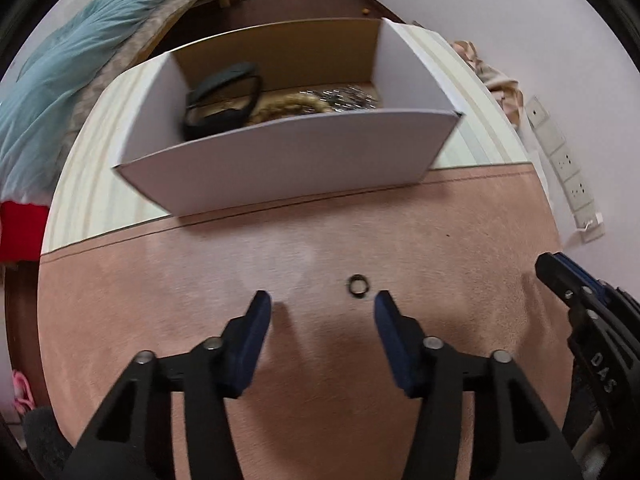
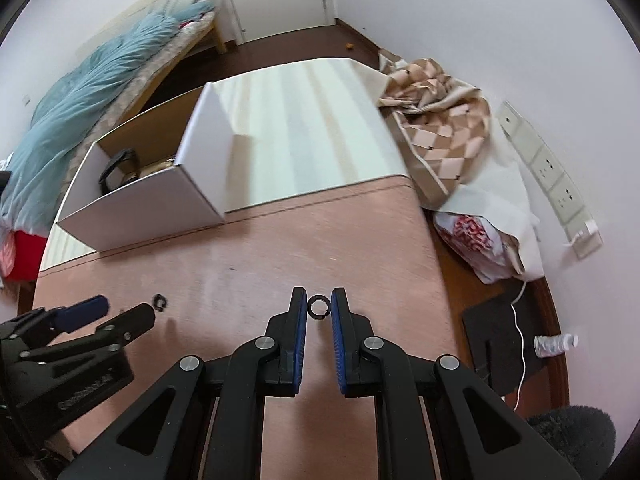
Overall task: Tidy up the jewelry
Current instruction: 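Grasp one black ring with the right gripper while the left grasps the other ring, then carry both black rings into the white box and open both grippers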
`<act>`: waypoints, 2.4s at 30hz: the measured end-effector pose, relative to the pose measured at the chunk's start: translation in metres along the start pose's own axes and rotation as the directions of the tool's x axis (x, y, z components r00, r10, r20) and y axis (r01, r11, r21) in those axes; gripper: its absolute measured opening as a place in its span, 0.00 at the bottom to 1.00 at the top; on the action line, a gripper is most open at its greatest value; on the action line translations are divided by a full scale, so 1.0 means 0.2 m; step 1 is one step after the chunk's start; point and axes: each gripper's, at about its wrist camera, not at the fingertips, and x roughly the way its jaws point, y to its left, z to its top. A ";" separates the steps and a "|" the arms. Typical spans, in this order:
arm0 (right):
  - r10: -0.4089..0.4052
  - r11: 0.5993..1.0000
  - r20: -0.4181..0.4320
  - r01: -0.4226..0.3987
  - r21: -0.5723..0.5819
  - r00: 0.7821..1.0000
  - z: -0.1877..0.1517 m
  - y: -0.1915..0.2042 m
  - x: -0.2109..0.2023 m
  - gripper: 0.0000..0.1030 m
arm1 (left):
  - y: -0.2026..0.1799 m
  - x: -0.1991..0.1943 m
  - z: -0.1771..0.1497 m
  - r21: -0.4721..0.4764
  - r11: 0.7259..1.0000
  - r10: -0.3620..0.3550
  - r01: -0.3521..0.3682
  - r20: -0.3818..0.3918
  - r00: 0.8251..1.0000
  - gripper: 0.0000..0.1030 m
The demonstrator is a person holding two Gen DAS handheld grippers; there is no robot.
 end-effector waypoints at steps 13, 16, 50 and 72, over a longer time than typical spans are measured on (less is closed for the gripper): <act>0.008 0.999 0.013 -0.009 0.037 1.000 0.00 -0.05 -0.01 0.13 | -0.10 0.05 0.02 0.058 0.998 0.002 -0.004 0.040 0.999 0.08; 0.014 0.999 0.016 -0.014 0.039 1.000 0.00 -0.04 -0.02 0.13 | -0.09 0.03 0.02 0.056 0.998 -0.012 0.009 0.048 0.999 0.08; 0.366 0.920 -0.286 -0.391 -0.033 0.885 0.69 0.63 0.25 0.13 | 0.57 -0.20 0.58 -0.138 0.979 -0.149 0.153 0.036 0.988 0.10; -0.034 0.979 -0.071 0.019 -0.202 0.997 0.59 0.51 -0.05 0.96 | 0.62 -0.37 0.41 -0.171 0.978 0.138 -0.117 0.119 0.983 1.00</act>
